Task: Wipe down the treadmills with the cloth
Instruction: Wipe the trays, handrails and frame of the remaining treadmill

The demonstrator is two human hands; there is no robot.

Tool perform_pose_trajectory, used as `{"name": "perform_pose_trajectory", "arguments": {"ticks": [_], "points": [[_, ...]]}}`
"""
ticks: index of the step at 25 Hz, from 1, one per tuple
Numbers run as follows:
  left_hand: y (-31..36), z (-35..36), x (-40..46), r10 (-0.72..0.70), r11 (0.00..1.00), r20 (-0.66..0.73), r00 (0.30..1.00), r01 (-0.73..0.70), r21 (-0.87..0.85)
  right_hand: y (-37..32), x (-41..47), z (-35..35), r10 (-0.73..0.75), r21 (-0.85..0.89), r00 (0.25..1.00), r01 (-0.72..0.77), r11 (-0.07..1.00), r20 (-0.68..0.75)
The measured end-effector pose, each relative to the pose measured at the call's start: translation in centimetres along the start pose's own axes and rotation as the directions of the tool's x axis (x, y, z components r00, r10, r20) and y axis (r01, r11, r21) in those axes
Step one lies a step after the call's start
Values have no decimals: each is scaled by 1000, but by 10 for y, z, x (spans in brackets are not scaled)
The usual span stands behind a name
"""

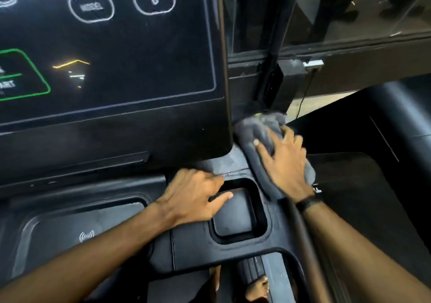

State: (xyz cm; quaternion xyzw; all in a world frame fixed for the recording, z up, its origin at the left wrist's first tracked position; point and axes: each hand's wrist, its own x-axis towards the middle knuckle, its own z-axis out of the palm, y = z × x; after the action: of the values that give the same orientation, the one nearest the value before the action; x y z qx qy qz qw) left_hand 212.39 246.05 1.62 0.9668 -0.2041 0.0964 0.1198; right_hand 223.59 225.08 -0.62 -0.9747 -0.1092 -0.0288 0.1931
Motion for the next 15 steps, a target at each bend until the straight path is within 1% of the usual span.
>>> {"name": "perform_pose_trajectory", "arguments": {"ticks": [1,2,3,4,5,6,7,8,9,10,11,12,13,14,15], "points": [[-1,-4,-12,-8,999,18,1000,7,32,-13,26,8,105,-13,993,-106,994,-52],[-1,-8,-21,-15,998,48,999,12,64,-39,50,14,148,-11,986,-149,989,-76],[3,-11,-26,-21,996,74,997,14,91,-68,59,16,133,-5,987,-134,991,-90],[7,-14,-28,-25,994,86,996,16,107,-92,62,13,125,-20,992,-126,992,-26],[9,-17,-30,-38,994,93,995,28,105,-104,52,16,33,-16,999,-34,999,-19],[10,-21,-35,-62,995,94,994,54,83,-104,28,17,-74,40,997,75,996,-10],[9,-26,-43,-86,995,95,992,81,51,-95,0,15,-215,9,977,215,977,-12],[7,-31,-53,-106,994,103,989,104,27,-86,-24,12,-315,-28,949,315,949,-3],[4,-36,-63,-118,993,124,985,118,14,-77,-31,5,-408,-130,913,407,904,15],[1,-41,-73,-122,993,140,983,121,12,-58,-16,15,-442,-169,896,441,881,36],[-3,-45,-80,-131,991,141,981,130,12,-54,4,19,-377,-175,922,387,905,89],[-6,-49,-83,-142,990,139,980,143,6,-56,31,29,-243,-91,964,253,963,108],[-8,-54,-84,-153,988,150,977,154,2,-69,48,37,-128,32,978,125,992,164],[-8,-57,-85,-162,987,179,970,163,9,-91,51,44,-93,150,958,54,987,269],[-7,-61,-84,-164,986,213,963,162,26,-119,31,37,-135,133,906,89,987,401]]}}
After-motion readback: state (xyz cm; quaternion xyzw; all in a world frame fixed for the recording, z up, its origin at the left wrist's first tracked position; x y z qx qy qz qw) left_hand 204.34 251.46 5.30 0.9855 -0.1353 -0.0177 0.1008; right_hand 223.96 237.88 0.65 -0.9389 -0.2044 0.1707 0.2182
